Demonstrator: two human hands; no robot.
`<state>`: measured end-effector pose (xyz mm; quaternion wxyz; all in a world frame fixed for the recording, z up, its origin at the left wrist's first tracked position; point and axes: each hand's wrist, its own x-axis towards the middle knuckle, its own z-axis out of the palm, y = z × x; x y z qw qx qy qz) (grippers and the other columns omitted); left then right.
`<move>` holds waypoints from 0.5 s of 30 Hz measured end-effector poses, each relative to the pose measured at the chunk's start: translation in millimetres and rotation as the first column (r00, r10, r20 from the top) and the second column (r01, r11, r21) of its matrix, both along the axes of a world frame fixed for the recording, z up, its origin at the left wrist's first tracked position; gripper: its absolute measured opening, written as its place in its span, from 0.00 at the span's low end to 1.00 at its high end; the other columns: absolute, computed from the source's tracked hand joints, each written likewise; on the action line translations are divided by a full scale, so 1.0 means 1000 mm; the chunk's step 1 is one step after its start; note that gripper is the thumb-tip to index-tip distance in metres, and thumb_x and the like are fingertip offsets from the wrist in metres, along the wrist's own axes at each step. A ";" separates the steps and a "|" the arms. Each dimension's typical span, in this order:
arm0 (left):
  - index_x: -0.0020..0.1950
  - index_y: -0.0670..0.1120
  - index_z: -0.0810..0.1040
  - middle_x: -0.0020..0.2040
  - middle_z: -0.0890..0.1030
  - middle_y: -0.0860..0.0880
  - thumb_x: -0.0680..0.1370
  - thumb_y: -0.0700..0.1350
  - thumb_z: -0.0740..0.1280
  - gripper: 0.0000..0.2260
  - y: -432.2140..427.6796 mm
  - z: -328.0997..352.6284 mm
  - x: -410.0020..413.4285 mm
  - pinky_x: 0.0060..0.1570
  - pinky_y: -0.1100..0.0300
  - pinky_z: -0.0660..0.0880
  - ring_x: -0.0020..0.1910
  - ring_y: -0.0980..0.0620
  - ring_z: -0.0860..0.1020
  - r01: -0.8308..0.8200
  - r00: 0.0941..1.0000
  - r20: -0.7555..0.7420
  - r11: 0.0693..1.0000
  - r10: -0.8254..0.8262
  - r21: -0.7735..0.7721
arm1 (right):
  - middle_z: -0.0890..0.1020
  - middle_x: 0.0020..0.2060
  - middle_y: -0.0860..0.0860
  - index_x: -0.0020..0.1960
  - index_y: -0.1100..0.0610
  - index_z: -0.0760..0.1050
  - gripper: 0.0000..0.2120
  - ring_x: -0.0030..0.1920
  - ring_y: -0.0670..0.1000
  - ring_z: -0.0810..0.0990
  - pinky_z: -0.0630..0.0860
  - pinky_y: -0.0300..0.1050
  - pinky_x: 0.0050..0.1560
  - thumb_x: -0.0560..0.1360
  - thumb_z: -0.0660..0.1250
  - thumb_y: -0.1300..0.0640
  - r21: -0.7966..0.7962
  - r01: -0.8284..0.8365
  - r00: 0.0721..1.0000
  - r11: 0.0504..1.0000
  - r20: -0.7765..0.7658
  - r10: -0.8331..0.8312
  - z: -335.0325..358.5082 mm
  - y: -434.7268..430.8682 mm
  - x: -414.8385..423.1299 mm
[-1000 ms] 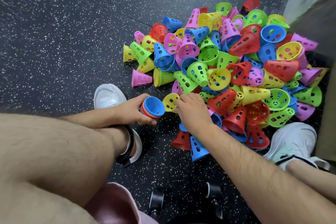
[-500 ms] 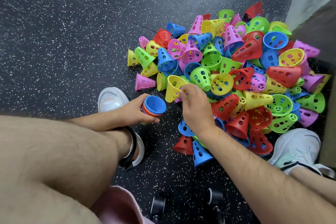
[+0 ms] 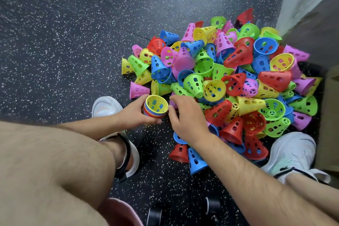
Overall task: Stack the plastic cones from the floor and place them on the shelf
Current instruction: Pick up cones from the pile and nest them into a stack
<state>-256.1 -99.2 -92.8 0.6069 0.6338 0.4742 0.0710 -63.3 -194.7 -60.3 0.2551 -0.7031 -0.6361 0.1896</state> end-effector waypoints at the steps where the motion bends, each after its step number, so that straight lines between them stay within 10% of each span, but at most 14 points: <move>1: 0.65 0.49 0.74 0.53 0.84 0.46 0.66 0.39 0.84 0.32 0.003 0.002 0.005 0.50 0.49 0.81 0.47 0.56 0.82 0.016 1.000 0.000 1.000 -0.016 0.008 | 0.79 0.49 0.50 0.58 0.56 0.77 0.10 0.52 0.55 0.75 0.73 0.53 0.54 0.79 0.64 0.54 0.067 0.067 0.997 0.995 0.042 -0.070 0.000 0.001 0.006; 7: 0.66 0.51 0.72 0.58 0.84 0.50 0.67 0.40 0.84 0.32 0.023 0.016 0.035 0.55 0.61 0.79 0.53 0.57 0.83 0.094 0.996 0.009 0.995 -0.094 0.022 | 0.77 0.58 0.50 0.60 0.52 0.77 0.12 0.62 0.55 0.72 0.64 0.50 0.64 0.77 0.66 0.56 0.161 0.157 0.951 0.974 0.241 -0.193 0.010 0.027 0.051; 11: 0.65 0.51 0.72 0.57 0.83 0.43 0.68 0.38 0.83 0.31 0.032 0.025 0.057 0.54 0.46 0.81 0.50 0.52 0.82 0.072 0.997 0.028 0.997 -0.072 0.014 | 0.71 0.71 0.51 0.74 0.51 0.67 0.22 0.72 0.56 0.64 0.53 0.56 0.74 0.81 0.60 0.48 -0.117 0.093 0.935 0.989 0.352 -0.046 0.017 0.055 0.076; 15: 0.62 0.52 0.73 0.50 0.84 0.53 0.68 0.40 0.83 0.29 0.035 0.024 0.065 0.46 0.59 0.79 0.46 0.57 0.82 0.041 0.997 0.058 0.999 -0.043 0.025 | 0.72 0.71 0.51 0.79 0.49 0.59 0.30 0.73 0.56 0.65 0.47 0.57 0.77 0.81 0.57 0.39 -0.276 0.079 0.894 0.958 0.445 0.055 0.012 0.071 0.089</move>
